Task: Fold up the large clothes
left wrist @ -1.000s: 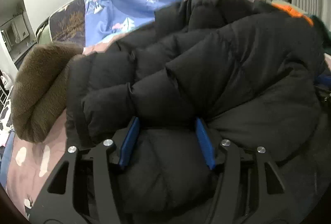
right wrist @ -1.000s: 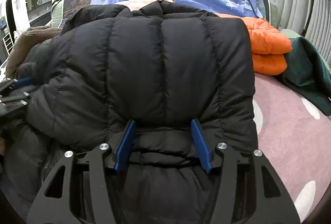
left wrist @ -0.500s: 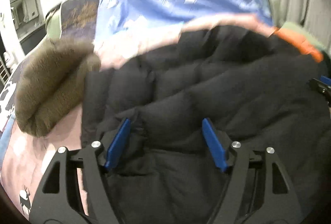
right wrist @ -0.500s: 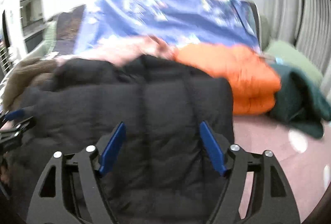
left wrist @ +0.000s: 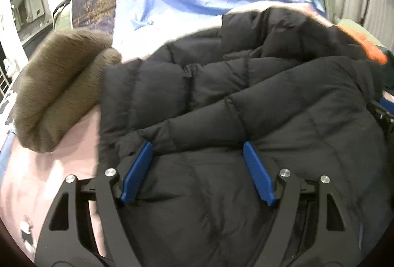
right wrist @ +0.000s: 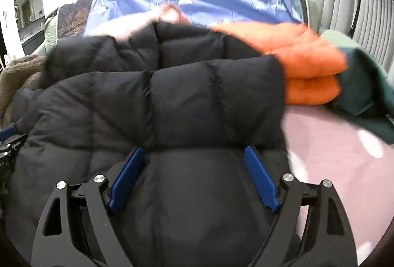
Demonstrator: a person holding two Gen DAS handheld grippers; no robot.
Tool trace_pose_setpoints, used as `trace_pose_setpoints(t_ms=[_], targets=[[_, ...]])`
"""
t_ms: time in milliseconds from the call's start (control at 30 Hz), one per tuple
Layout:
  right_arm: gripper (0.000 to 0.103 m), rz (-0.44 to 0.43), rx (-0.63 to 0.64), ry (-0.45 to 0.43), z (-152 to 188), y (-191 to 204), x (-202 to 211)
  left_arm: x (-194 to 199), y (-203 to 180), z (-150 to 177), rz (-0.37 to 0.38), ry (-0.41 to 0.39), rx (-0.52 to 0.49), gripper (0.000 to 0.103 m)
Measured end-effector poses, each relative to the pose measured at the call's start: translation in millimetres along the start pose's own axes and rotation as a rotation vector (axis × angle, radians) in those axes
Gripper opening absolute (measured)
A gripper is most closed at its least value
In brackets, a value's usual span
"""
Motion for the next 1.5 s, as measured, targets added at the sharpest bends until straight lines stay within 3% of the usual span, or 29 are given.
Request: trace_pose_setpoints(t_ms=[133,267,333,433,533,833,1100,1367,1400,1467,1500], targets=[[0.085,-0.013,0.043,-0.023,22,-26,59,47,27,22,-0.026,-0.025,-0.041,0.081],[0.084,-0.05,-0.024,0.052,66,-62,86,67,62,65,0.06,0.062,0.044,0.081],[0.065,-0.061,-0.053,0.112,90,-69,93,69,73,91,0.063,0.127,0.064,0.081],[0.056,-0.114,-0.133,0.138,114,-78,106,78,82,115,0.112,0.161,0.126,0.078],[0.055,-0.144,-0.183,0.131,123,-81,118,93,81,127,0.169,0.151,0.158,0.074],[0.055,-0.204,-0.252,0.132,151,-86,149,130,57,164,0.251,0.145,0.108,0.074],[0.055,-0.263,-0.243,0.139,188,-82,193,166,52,195,0.306,0.132,0.105,0.072],[0.037,-0.341,-0.323,0.163,219,-94,226,197,56,222,0.36,0.125,0.138,0.052],[0.031,-0.35,-0.329,0.165,223,-95,231,201,57,224,0.364,0.123,0.142,0.049],[0.014,-0.364,-0.358,0.141,224,-97,237,206,57,226,0.384,0.11,0.15,0.02],[0.007,-0.378,-0.394,0.123,221,-98,239,209,58,224,0.384,0.096,0.155,0.014]])
Point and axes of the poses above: each gripper's, at about its wrist camera, not at the fingertips, and x roughly against the way its jaws point, y to its left, z to its underside, the point moved 2 cm from there along -x, roughly the way its jaws point, and after that the axes turned 4 degrees about -y, right-handed, at the moved point
